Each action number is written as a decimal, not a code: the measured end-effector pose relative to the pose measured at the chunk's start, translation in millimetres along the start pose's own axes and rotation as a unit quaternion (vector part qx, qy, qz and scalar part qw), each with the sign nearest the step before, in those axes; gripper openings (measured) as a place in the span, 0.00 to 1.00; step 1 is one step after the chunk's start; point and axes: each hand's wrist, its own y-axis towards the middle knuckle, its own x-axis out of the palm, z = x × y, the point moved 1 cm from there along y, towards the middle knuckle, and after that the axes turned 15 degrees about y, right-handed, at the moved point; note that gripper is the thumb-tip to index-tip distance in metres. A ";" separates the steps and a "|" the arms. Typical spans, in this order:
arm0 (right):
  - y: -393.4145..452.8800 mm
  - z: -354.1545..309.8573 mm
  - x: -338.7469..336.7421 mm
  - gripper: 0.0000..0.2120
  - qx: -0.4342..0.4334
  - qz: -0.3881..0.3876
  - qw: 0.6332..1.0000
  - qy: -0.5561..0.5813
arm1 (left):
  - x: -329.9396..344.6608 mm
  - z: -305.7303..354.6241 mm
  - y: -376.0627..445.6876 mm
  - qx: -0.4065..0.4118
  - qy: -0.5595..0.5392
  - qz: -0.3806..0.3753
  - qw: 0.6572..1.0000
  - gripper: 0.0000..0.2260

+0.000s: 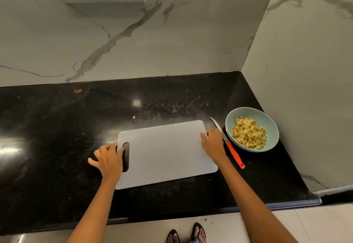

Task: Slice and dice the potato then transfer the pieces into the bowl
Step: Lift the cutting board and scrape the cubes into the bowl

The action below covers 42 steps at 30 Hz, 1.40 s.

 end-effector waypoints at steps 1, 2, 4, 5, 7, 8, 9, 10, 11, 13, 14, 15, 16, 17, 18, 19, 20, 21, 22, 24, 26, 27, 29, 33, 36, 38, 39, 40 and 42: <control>2.7 -1.4 1.3 0.19 0.000 -0.004 1.000 -0.017 | 2.6 -0.8 2.2 0.002 0.023 -0.006 1.000 0.11; 4.0 -2.6 1.9 0.20 -0.001 -0.003 1.000 -0.027 | 2.8 -0.3 2.9 0.005 0.028 -0.008 1.000 0.11; 3.8 -3.0 5.9 0.21 -0.001 0.006 0.999 -0.032 | 3.5 -0.1 4.2 0.006 0.018 -0.014 1.000 0.10; 3.2 -2.6 7.8 0.21 -0.002 0.012 0.999 -0.031 | 3.2 1.2 5.3 0.006 0.012 -0.017 1.000 0.10; 4.2 -3.8 10.6 0.20 0.002 0.019 0.999 -0.029 | 2.0 3.3 11.1 0.007 0.007 -0.018 1.000 0.08; 6.8 -5.3 10.1 0.21 0.006 0.021 0.999 -0.026 | 0.9 4.7 14.8 0.008 0.006 -0.016 1.000 0.08; 9.9 -6.8 10.3 0.21 0.008 0.022 0.999 -0.023 | 0.0 5.5 18.5 0.008 0.004 -0.014 1.000 0.09; 12.7 -8.7 9.7 0.21 0.008 0.022 0.999 -0.022 | -0.9 6.8 21.5 0.009 0.000 -0.011 1.000 0.09; 14.2 -10.4 9.4 0.21 0.009 0.019 1.000 -0.022 | -1.2 7.4 23.3 0.009 -0.001 -0.010 1.000 0.09; 13.0 -11.6 9.5 0.20 0.005 0.016 1.000 -0.017 | 0.1 6.9 22.1 0.001 0.000 -0.008 1.000 0.09; 9.3 -10.6 8.5 0.18 -0.001 0.021 1.000 -0.011 | 1.6 7.3 19.4 0.001 -0.002 -0.001 1.000 0.09; 3.3 -9.5 7.1 0.16 -0.009 0.030 0.999 -0.003 | 2.7 7.2 15.9 0.003 -0.005 0.009 1.000 0.07; -4.9 -6.8 3.5 0.14 -0.019 0.048 0.999 -0.001 | 3.8 8.4 11.6 0.008 -0.011 0.021 1.000 0.06; -13.7 -2.9 -0.1 0.11 -0.034 0.073 0.997 -0.012 | 4.0 10.4 7.5 0.010 -0.020 0.033 0.999 0.07; -23.0 2.0 -4.2 0.10 -0.047 0.101 0.993 -0.035 | 3.4 13.6 3.8 0.013 -0.032 0.042 0.999 0.10; -32.8 8.8 -9.3 0.09 -0.049 0.123 0.989 -0.063 | 2.3 18.9 -0.5 0.023 -0.047 0.049 0.997 0.12; -40.9 15.1 -13.9 0.09 -0.037 0.137 0.986 -0.086 | 0.8 24.3 -4.3 0.036 -0.062 0.054 0.996 0.14; -48.9 22.2 -18.5 0.10 -0.018 0.146 0.984 -0.100 | -0.3 31.1 -9.1 0.051 -0.077 0.055 0.994 0.16; -54.7 28.0 -21.2 0.11 -0.004 0.150 0.983 -0.109 | -1.0 37.9 -12.9 0.066 -0.090 0.055 0.992 0.17; -63.2 36.9 -24.9 0.12 0.012 0.155 0.982 -0.108 | -1.6 52.3 -21.0 0.096 -0.111 0.050 0.988 0.17; -66.1 40.9 -27.6 0.15 0.020 0.157 0.982 -0.100 | -1.1 64.8 -29.0 0.120 -0.127 0.042 0.984 0.17; -66.0 41.0 -28.5 0.16 0.022 0.152 0.983 -0.100 | -0.7 69.7 -32.7 0.132 -0.131 0.038 0.982 0.17; -66.7 40.7 -29.4 0.18 0.029 0.141 0.985 -0.096 | -0.2 77.1 -41.1 0.156 -0.137 0.031 0.978 0.17; -70.7 35.6 -23.2 0.19 0.024 0.129 0.989 -0.066 | 1.0 84.2 -53.7 0.179 -0.141 0.023 0.973 0.17; -74.3 31.0 -18.6 0.18 0.010 0.120 0.991 -0.060 | 1.3 83.3 -61.1 0.185 -0.146 0.019 0.972 0.17; -74.4 28.8 -17.4 0.18 0.013 0.117 0.991 -0.059 | 1.9 81.3 -63.6 0.186 -0.143 0.020 0.972 0.17; -74.3 27.7 -17.1 0.18 0.011 0.116 0.991 -0.061 | 1.4 80.1 -64.2 0.185 -0.141 0.020 0.972 0.17; -74.1 27.4 -16.9 0.18 0.008 0.115 0.991 -0.067 | 1.1 79.6 -64.5 0.183 -0.141 0.019 0.973 0.17; -74.7 26.8 -17.4 0.18 0.002 0.116 0.990 -0.082 | 0.5 79.2 -65.2 0.182 -0.142 0.017 0.973 0.17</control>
